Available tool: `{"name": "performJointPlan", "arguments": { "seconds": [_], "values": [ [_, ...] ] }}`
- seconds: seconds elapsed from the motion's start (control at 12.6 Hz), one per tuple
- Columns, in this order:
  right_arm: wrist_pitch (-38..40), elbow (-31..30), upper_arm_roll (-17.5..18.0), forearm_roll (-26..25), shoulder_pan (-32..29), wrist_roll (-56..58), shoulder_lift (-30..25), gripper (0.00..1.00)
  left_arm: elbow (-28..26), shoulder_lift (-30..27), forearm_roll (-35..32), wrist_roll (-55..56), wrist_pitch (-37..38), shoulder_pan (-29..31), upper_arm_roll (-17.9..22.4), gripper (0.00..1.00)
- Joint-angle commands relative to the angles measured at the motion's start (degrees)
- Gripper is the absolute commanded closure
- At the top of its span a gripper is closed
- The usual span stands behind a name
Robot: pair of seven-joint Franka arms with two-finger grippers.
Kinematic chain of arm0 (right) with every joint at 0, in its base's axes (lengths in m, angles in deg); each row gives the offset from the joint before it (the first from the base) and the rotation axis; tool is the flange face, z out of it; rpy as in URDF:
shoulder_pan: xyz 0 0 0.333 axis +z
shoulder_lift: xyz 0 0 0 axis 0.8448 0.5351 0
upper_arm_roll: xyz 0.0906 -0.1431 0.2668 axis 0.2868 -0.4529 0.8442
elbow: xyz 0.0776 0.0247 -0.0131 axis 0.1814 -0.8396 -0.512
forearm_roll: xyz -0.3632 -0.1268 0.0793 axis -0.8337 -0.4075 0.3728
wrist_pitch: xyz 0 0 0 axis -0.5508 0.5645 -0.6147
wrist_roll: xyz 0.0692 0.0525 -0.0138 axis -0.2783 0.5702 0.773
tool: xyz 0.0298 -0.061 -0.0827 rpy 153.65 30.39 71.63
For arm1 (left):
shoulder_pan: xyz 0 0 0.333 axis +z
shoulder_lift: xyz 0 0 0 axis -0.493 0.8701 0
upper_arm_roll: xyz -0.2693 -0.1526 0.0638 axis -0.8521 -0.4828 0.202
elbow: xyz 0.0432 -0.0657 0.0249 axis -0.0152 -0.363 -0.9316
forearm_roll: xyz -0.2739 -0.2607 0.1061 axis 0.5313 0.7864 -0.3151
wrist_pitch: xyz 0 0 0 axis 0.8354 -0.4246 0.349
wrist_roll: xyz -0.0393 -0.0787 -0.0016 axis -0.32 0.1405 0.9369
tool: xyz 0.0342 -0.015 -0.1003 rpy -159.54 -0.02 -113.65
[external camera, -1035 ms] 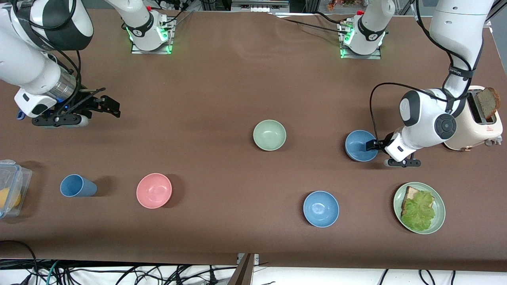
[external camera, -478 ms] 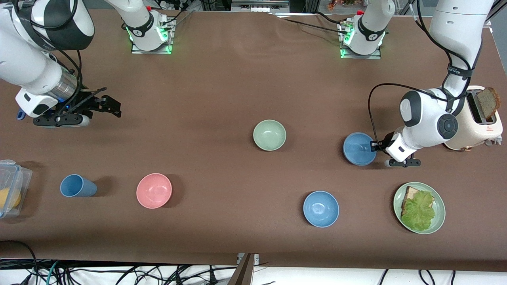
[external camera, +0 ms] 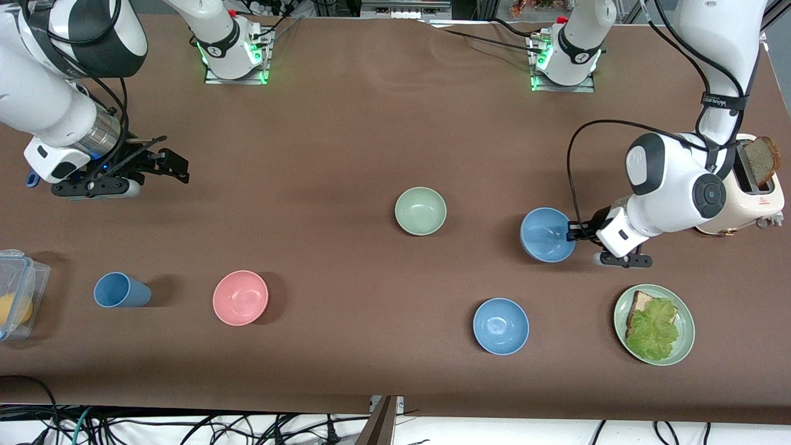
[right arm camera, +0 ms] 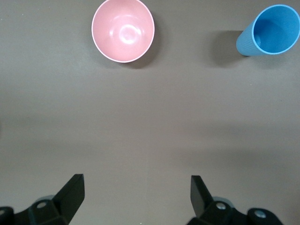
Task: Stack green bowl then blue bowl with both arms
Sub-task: 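Lift the blue bowl and carry it over the green bowl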
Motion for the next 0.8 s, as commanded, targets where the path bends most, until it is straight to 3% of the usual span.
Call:
{"name": "performJointPlan", "arguments": {
  "seconds": [0.0,0.4,0.72],
  "values": [
    [1.19,0.17,0.16,-0.94,0.20,-0.67,-0.95,0.00,4.93,0.40,1.32,0.58,2.35,-5.38,-0.92,1.00],
    [1.28,0.44,0.25,-0.94,0.20,-0.67,-1.21,0.00,7.57,4.88,1.41,9.62,1.55,-19.00,-0.75,1.00],
    [1.10,0.44,0.78,-0.86,0.20,-0.85,-1.13,0.00,8.90,8.57,1.50,13.59,-0.90,-23.42,-0.75,1.00]
  ]
}}
